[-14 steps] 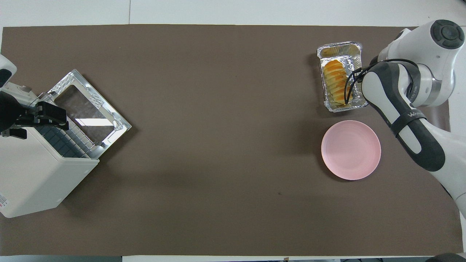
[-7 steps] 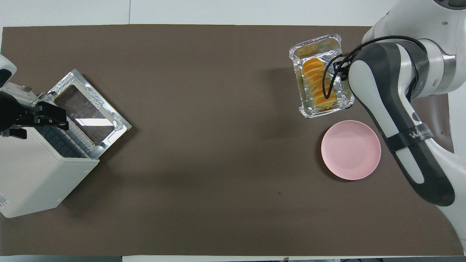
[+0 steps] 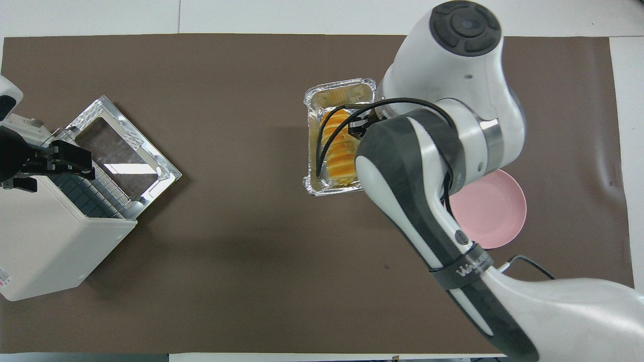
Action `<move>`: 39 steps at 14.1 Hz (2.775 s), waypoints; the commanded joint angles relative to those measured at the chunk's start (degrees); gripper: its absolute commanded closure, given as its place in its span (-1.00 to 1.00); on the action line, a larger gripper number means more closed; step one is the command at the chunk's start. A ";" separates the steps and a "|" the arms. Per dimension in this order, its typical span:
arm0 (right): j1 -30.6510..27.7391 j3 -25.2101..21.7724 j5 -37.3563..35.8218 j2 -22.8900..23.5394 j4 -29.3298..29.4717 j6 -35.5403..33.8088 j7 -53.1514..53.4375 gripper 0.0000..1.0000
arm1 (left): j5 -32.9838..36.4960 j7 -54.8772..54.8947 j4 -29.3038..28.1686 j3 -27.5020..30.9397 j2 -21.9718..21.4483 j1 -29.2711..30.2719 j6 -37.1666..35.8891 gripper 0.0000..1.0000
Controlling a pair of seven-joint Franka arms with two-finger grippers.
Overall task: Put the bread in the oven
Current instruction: 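Slide the foil tray with the right gripper toward the toaster oven, then grasp the foil tray with the left gripper while the right gripper withdraws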
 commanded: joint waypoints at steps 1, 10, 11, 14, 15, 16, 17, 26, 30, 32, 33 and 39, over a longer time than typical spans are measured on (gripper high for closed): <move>3.88 -0.33 1.25 -3.91 -9.43 7.49 2.32 1.00 | -0.97 0.21 -0.81 -0.24 -1.30 0.76 -0.23 -1.00; 9.96 -0.25 1.16 -3.31 -28.36 33.36 9.78 1.00 | -0.97 0.21 -0.90 -0.24 -1.30 0.76 -0.23 -1.00; 9.87 -0.25 1.25 -3.22 -28.36 33.45 9.96 1.00 | -0.97 0.12 -0.90 -0.24 -1.21 0.76 -0.40 -1.00; 9.96 -0.25 1.25 -3.22 -28.54 33.63 11.11 1.00 | -0.97 0.12 -0.90 -0.24 -1.21 0.85 -0.41 -1.00; 9.96 -0.25 1.25 -3.13 -28.89 34.15 11.11 1.00 | -0.97 0.12 -0.90 -0.24 -1.21 0.76 -0.41 -1.00; 10.04 -0.25 1.25 -3.22 -29.41 35.11 10.93 1.00 | -0.97 0.12 -0.90 -0.24 -1.30 0.76 -0.41 -1.00; 10.04 -0.25 1.16 -3.22 -30.03 36.25 10.58 1.00 | -0.97 0.12 -0.90 -0.24 -1.30 0.76 -0.41 -1.00; 10.66 -0.33 1.16 -3.39 -31.80 40.40 7.24 -1.00 | -1.14 -2.60 0.06 -4.36 -0.51 -3.53 5.74 -1.00; 8.30 -0.86 1.16 -6.02 -27.67 30.84 6.80 -1.00 | -1.50 -6.98 1.47 -4.72 4.66 -13.97 11.88 -1.00; 5.40 -0.77 1.16 -8.04 -25.30 25.48 6.45 -1.00 | -1.06 -14.26 1.64 -4.63 8.61 -19.69 15.66 -1.00; 4.08 -0.77 1.16 -9.18 -24.68 23.54 5.32 -1.00 | -0.97 -15.68 1.65 -4.63 10.28 -21.37 17.42 -1.00; -6.20 -0.86 1.16 -13.40 -24.06 18.69 -12.33 -1.00 | -1.23 -16.49 1.03 -4.72 18.90 -24.02 27.53 -1.00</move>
